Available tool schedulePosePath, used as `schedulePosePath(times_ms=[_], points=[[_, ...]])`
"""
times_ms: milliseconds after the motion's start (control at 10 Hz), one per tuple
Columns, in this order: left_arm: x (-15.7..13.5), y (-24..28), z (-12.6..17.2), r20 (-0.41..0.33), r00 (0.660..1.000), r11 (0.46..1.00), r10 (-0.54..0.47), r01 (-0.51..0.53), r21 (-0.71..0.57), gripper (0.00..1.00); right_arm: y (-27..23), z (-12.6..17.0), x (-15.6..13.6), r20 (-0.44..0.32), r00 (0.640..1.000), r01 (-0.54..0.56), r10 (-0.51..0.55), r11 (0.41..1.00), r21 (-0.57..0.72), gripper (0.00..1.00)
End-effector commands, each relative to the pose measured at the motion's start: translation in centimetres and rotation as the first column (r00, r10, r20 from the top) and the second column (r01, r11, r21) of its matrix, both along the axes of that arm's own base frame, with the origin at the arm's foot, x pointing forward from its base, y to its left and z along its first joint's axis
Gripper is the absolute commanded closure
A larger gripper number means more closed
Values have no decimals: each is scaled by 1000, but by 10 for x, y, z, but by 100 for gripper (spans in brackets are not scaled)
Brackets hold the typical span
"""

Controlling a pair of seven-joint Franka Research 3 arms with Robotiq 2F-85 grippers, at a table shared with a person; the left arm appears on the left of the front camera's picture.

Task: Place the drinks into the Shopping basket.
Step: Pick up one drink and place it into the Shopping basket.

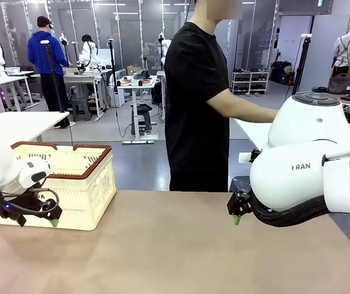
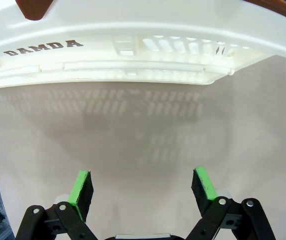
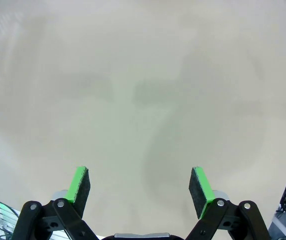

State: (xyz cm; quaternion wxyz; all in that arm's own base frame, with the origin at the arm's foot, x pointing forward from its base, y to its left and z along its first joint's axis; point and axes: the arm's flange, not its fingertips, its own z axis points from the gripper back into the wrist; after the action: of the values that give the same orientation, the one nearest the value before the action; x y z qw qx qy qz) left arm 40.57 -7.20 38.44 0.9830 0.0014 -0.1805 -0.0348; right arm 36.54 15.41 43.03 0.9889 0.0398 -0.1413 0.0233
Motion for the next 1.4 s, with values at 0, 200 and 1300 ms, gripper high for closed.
schedulePosePath(times_ms=[0,200,1300], points=[[-1,-1,2,2,1000,1000,0,0,3,0,0,1,0,3,1000,-9,9,1000,3,0],[-1,-1,2,2,1000,1000,0,0,3,0,0,1,0,3,1000,-9,9,1000,3,0],[-1,-1,2,2,1000,1000,0,0,3,0,0,1,0,3,1000,-9,9,1000,3,0]])
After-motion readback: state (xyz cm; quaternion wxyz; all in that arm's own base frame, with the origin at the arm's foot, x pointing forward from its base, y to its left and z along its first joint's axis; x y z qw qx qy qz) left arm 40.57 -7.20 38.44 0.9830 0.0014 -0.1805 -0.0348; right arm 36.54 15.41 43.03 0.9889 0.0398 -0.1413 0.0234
